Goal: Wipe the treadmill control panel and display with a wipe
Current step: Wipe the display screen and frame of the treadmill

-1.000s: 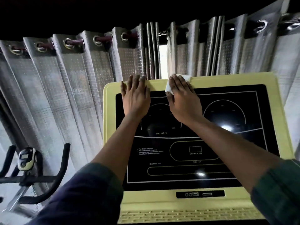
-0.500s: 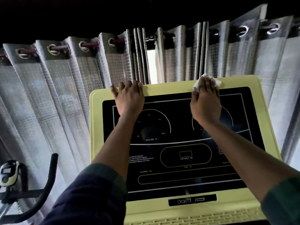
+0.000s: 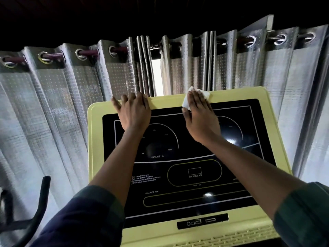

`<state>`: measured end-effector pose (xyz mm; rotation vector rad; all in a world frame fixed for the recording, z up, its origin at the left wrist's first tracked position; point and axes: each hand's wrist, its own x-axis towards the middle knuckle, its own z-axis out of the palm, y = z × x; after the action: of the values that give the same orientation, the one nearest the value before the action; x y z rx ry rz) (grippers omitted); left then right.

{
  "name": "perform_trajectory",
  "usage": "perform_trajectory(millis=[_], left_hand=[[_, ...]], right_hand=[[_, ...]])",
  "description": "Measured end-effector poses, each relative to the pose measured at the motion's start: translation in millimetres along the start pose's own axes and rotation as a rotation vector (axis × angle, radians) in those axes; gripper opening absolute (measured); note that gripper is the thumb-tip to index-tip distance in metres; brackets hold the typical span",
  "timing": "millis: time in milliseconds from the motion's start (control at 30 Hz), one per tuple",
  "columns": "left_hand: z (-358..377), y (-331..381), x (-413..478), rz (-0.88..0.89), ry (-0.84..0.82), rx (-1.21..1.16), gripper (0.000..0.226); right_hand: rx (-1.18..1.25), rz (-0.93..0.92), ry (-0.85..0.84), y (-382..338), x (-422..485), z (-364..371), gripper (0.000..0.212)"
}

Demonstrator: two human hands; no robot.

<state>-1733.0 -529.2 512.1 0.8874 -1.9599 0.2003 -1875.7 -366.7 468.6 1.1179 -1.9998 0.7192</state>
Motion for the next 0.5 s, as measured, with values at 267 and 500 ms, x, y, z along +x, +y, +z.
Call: perform_trajectory(millis=[267,500], left_hand=[[5.6,91.2,13.2,0.223,-0.182,-0.091,0.051],[30.2,154.2,11.1,0.281,-0.168,0.033,0.059]], right_hand=[[-0.052,0.157,0.011,72.0,0.2,-19.0,0.064],[-0.020,0.457,0.040,134.0,7.6,-36.9,0.065]])
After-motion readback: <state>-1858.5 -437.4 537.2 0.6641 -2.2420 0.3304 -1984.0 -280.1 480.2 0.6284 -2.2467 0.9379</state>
